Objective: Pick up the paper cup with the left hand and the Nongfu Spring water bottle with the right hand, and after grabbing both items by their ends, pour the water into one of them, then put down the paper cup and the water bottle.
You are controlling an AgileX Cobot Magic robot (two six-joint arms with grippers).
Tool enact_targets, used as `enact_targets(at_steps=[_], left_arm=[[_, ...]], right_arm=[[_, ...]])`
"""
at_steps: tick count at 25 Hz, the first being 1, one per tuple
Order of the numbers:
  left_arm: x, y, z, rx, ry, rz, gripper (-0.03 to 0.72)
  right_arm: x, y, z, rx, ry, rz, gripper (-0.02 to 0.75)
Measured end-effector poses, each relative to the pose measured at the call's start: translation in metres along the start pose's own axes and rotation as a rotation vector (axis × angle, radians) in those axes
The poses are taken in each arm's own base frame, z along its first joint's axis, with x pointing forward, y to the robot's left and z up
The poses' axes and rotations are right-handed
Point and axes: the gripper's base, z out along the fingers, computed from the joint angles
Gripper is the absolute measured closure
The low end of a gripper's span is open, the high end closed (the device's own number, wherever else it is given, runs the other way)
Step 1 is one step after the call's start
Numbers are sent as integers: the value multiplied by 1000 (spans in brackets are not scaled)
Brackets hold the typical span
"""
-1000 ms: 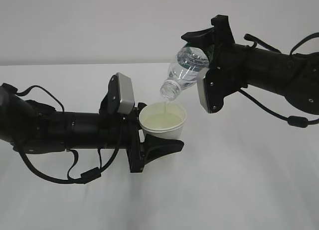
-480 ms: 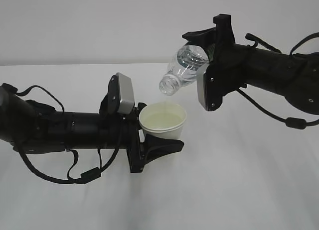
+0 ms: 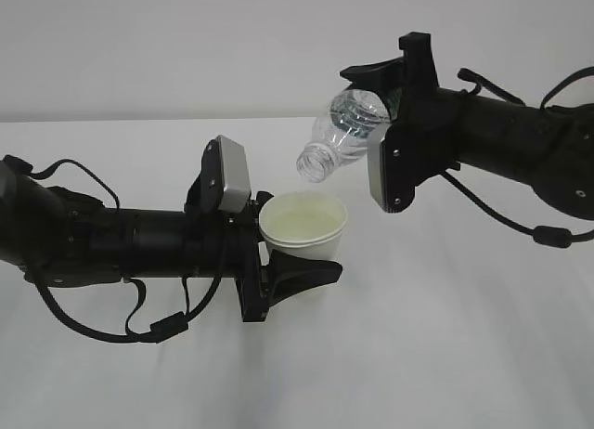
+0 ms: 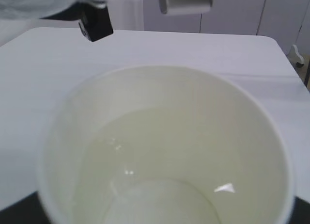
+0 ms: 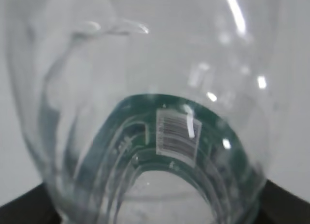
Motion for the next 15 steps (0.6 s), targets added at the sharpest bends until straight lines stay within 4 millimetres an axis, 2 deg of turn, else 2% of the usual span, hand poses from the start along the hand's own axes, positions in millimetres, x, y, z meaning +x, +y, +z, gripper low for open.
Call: enact_targets(at_steps=[15], left_arm=[[0,0,0,0,0,0,205]], right_arm=[[1,0,-1,18,12,223,255]])
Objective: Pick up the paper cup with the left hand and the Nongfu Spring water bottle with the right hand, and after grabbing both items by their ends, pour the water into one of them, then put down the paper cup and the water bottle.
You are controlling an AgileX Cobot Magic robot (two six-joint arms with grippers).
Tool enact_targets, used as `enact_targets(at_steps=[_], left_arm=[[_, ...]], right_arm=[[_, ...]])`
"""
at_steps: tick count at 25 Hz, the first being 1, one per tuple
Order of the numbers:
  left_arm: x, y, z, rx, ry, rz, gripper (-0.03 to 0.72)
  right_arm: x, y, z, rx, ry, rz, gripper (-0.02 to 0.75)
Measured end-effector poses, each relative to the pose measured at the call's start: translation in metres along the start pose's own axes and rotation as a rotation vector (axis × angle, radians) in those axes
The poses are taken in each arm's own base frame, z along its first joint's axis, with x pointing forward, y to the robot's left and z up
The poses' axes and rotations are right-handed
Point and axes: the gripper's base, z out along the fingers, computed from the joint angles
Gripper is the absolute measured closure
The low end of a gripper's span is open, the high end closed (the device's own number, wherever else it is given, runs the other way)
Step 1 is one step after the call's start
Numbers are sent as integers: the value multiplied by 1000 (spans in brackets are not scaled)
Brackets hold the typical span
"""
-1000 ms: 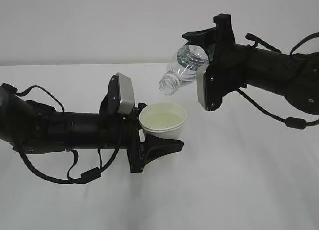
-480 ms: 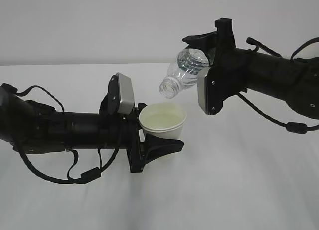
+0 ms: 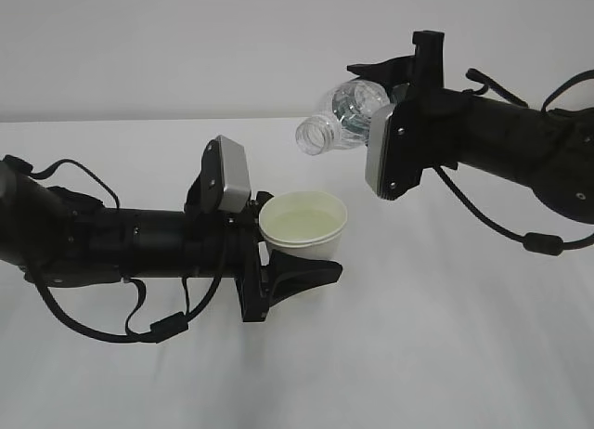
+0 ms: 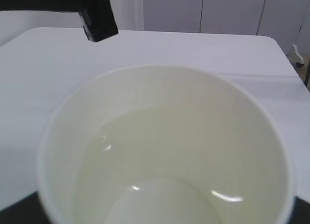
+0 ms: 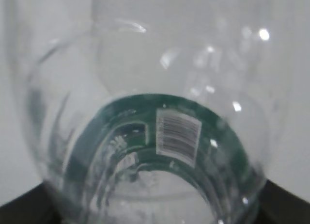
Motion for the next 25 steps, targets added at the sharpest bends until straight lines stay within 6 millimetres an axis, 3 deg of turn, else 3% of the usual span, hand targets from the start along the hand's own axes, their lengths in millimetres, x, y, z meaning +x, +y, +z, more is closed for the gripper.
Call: enact_targets(at_steps=[25], left_arm=[[0,0,0,0,0,0,204]], right_arm=[[1,-3,0,33,7,334,255]])
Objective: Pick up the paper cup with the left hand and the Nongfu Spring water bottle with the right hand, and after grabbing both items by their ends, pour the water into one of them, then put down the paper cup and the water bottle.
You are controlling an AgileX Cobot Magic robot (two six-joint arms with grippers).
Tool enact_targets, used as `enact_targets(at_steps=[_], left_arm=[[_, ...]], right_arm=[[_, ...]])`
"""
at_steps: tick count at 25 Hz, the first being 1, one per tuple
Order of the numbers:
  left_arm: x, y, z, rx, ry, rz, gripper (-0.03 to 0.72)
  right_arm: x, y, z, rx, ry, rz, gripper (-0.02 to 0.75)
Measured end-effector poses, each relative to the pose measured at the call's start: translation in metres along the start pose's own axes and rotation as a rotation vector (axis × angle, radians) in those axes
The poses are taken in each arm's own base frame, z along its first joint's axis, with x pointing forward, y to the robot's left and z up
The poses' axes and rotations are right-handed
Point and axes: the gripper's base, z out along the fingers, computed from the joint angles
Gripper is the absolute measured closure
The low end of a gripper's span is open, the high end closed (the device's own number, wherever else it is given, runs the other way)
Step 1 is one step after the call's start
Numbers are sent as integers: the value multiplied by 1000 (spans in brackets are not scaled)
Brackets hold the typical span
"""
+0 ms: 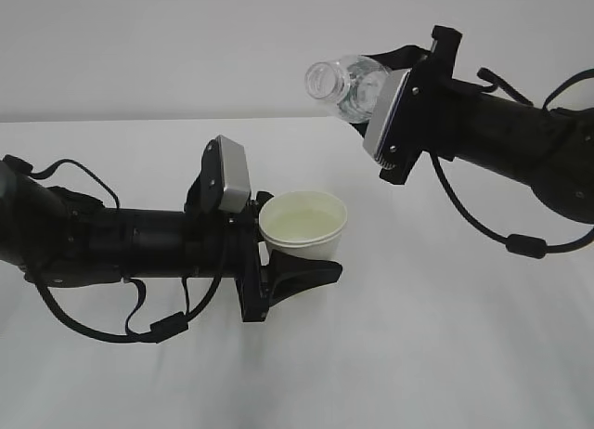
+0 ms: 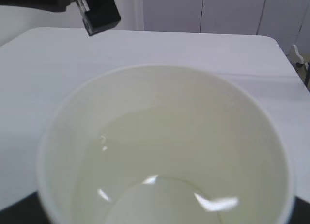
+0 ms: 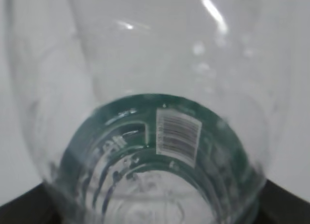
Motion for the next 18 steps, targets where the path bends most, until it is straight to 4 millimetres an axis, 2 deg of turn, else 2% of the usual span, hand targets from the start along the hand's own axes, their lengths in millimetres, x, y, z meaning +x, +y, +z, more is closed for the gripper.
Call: enact_targets(at_steps=[18], left_arm=[[0,0,0,0,0,0,205]], right_arm=[[1,-1,0,15,11,211,255]])
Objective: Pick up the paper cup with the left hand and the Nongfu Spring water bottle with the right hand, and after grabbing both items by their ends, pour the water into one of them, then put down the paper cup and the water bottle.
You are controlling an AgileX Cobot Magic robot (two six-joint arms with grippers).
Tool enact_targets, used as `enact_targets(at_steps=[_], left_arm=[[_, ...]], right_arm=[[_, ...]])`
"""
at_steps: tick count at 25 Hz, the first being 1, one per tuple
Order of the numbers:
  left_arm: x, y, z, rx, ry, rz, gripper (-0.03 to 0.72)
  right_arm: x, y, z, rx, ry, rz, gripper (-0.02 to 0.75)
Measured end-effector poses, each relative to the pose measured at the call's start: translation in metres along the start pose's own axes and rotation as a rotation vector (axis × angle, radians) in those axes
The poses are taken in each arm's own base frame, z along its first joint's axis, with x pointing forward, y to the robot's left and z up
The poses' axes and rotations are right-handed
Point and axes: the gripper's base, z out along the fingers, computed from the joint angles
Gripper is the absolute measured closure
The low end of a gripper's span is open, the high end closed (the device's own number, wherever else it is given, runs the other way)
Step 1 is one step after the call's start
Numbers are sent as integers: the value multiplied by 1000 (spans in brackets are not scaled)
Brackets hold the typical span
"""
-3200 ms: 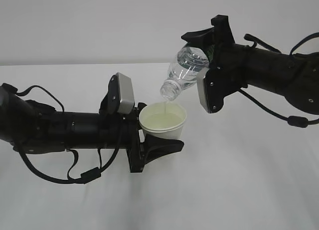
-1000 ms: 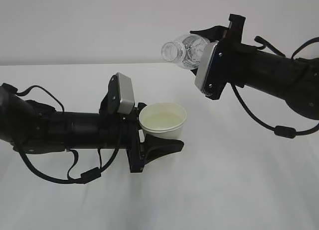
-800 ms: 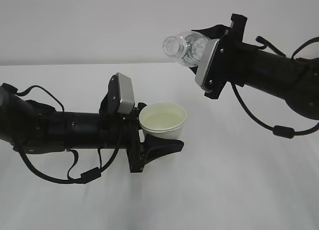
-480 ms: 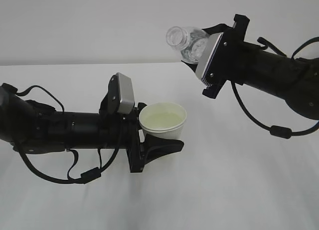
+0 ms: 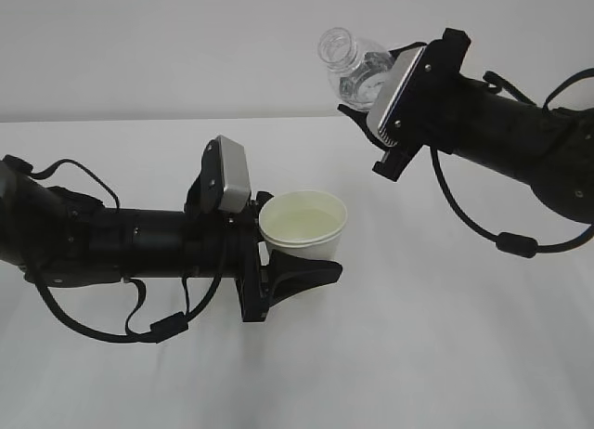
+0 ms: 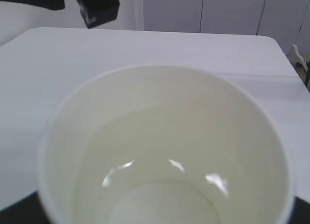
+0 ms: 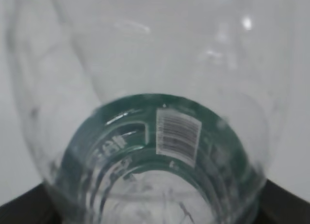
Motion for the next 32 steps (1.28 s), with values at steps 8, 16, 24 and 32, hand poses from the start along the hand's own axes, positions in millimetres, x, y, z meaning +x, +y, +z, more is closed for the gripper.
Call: enact_targets(at_steps=[8,16,24,32], left_arm=[[0,0,0,0,0,0,205],[0,0,0,0,0,0,205],[0,0,0,0,0,0,205],[0,0,0,2,1,1,205]], right_arm=[[1,-1,0,11,6,121,255],[1,-2,0,27,14,200,255],[2,-3,0,36,15,343,255],[2,-3,0,36,13,450,255]])
